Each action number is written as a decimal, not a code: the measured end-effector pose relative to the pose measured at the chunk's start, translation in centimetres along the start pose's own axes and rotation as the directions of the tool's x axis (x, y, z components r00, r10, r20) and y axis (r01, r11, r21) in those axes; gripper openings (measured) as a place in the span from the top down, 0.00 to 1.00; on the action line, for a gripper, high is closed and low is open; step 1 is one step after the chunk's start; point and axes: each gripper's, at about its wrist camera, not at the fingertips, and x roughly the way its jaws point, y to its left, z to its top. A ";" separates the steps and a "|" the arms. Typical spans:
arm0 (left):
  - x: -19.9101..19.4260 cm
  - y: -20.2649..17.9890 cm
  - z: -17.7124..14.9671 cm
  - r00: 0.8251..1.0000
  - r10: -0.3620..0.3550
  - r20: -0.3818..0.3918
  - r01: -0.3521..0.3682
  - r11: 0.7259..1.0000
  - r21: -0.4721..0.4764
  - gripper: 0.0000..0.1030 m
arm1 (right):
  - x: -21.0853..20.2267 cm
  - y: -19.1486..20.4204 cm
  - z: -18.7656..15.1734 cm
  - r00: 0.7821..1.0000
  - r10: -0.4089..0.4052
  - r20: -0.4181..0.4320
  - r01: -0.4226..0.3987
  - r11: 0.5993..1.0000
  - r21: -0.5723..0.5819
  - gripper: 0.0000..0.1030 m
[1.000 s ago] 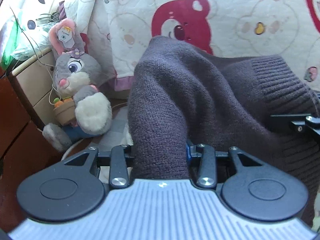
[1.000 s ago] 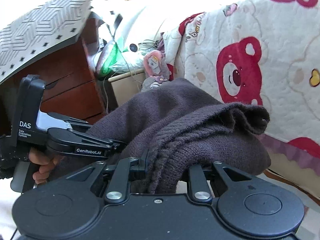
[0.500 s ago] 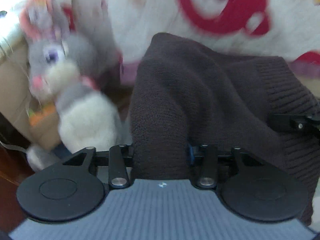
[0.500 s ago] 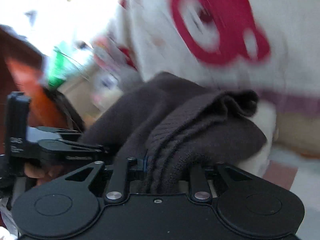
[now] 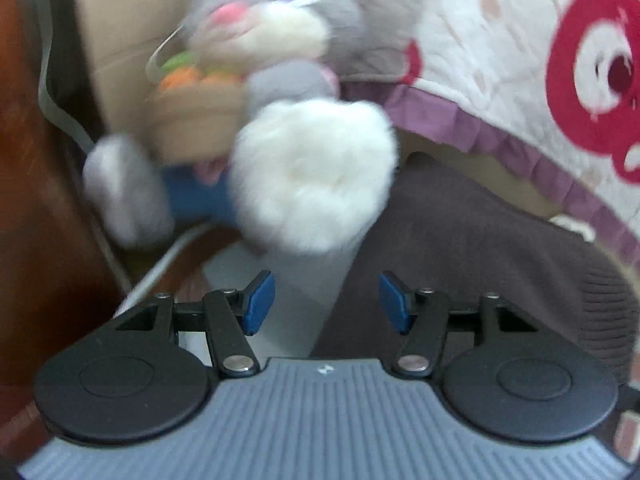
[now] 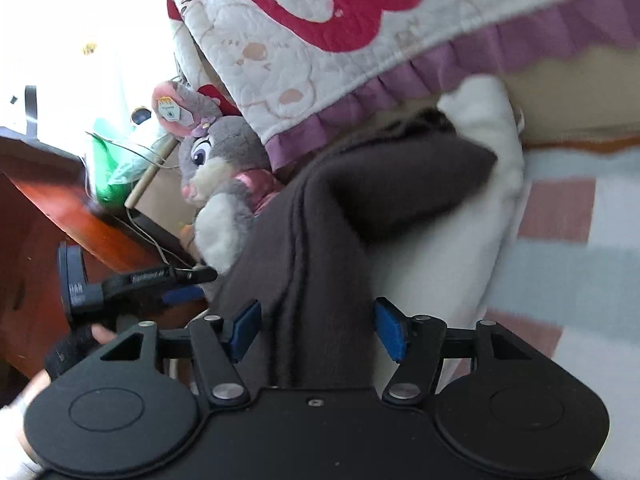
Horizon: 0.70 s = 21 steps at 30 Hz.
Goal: Fold clothes
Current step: 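Carry the folded sweater onto the white folded cloth and open both grippers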
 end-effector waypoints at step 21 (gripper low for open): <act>1.9 6.6 -12.3 0.953 -0.289 0.089 0.289 0.788 -0.543 0.35 | 1.3 0.8 -3.3 0.996 -0.038 -0.077 0.037 0.999 -0.014 0.25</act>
